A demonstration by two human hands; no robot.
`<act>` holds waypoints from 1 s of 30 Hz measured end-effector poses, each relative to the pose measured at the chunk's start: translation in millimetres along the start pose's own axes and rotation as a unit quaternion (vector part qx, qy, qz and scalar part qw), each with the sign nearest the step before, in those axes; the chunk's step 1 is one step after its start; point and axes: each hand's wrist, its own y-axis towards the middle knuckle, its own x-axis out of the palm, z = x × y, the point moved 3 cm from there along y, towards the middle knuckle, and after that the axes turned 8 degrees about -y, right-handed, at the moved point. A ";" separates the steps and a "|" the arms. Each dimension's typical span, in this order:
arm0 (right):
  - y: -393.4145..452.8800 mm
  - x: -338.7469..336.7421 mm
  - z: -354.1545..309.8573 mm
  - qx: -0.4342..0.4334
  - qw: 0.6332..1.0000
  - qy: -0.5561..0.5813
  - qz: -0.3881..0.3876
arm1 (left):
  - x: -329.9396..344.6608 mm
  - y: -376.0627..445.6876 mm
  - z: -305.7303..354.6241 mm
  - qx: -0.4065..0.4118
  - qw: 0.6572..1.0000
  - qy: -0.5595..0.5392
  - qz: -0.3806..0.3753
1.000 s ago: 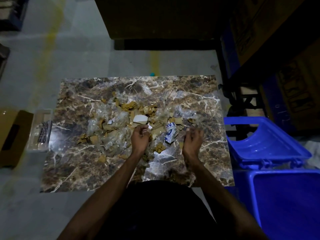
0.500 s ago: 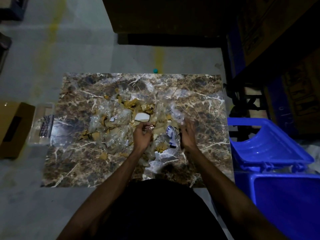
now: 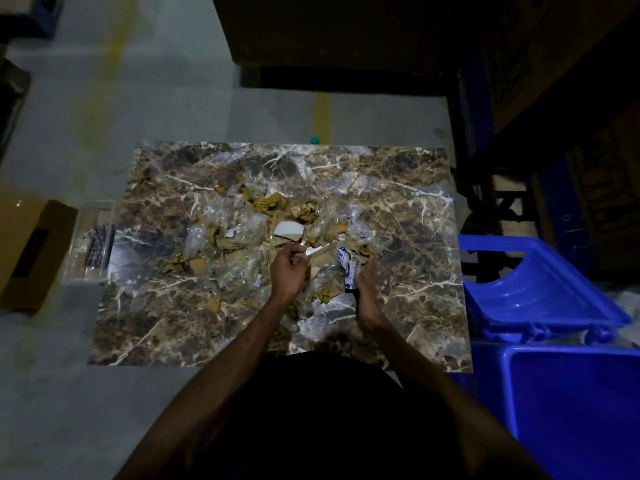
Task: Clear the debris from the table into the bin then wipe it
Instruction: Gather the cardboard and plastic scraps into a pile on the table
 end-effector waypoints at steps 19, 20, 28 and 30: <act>-59.9 17.6 -27.1 -0.012 0.996 -0.080 -0.044 | -73.2 -39.0 -21.5 -0.122 0.979 0.157 0.036; -56.4 19.5 -33.9 -0.019 0.993 -0.095 -0.065 | -78.3 -39.9 -23.6 -0.127 0.971 0.199 0.031; -43.5 8.4 -56.7 -0.113 0.971 -0.200 -0.061 | -108.5 -66.0 -40.5 -0.120 0.962 0.234 0.076; -49.7 7.0 -47.4 -0.131 0.968 -0.212 -0.041 | -116.7 -64.1 -54.7 -0.154 0.961 0.229 0.011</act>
